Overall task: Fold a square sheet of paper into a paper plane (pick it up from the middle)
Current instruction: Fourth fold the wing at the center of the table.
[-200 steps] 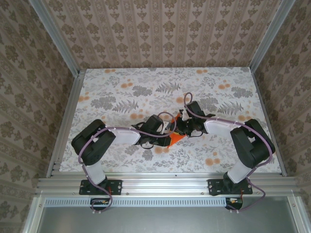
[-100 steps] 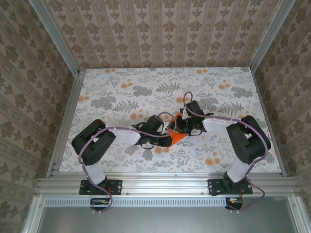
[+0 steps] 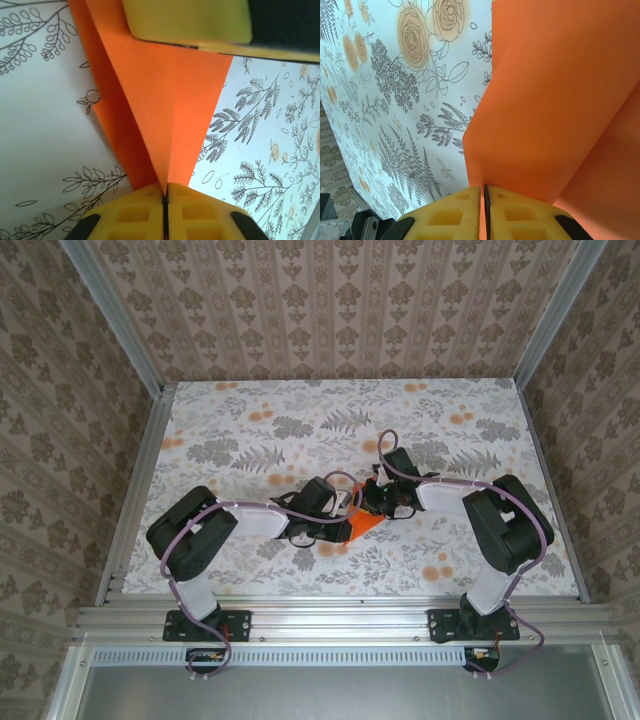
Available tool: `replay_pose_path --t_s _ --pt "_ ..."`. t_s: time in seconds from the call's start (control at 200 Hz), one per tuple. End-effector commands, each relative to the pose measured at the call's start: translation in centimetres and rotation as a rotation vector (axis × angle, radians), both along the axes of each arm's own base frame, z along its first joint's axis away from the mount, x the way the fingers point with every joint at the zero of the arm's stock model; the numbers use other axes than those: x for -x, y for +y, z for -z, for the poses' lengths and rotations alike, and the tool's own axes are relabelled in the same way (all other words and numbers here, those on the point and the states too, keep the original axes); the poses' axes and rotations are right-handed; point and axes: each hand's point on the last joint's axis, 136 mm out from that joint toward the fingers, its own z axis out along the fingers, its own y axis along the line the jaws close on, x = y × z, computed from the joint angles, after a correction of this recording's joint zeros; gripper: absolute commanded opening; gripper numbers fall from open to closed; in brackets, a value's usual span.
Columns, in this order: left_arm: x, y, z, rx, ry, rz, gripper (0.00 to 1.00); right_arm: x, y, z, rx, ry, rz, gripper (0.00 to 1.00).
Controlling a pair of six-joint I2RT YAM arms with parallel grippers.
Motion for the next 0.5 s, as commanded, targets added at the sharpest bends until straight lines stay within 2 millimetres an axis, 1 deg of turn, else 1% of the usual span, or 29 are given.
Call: replay_pose_path --t_s 0.0,0.135,0.25,0.305,0.385,0.495 --pt "0.8 1.2 0.7 -0.049 0.021 0.008 0.05 -1.0 -0.3 0.1 0.015 -0.011 0.028 0.13" --pt "0.9 0.9 0.7 -0.037 0.025 0.013 0.00 -0.9 -0.4 0.4 0.020 -0.003 0.025 0.13" --pt "0.7 1.2 1.0 -0.038 0.047 -0.007 0.00 -0.7 -0.3 0.5 0.020 0.000 0.008 0.14" --pt "0.7 1.2 1.2 -0.022 0.065 -0.015 0.00 -0.7 -0.2 -0.1 0.011 -0.012 0.003 0.15" --pt "0.3 1.4 1.2 0.001 0.092 -0.042 0.00 -0.8 -0.5 -1.5 0.003 -0.048 -0.001 0.17" --pt "-0.1 1.4 0.9 0.029 0.120 -0.059 0.00 -0.5 -1.3 -3.4 -0.027 -0.089 0.010 0.19"
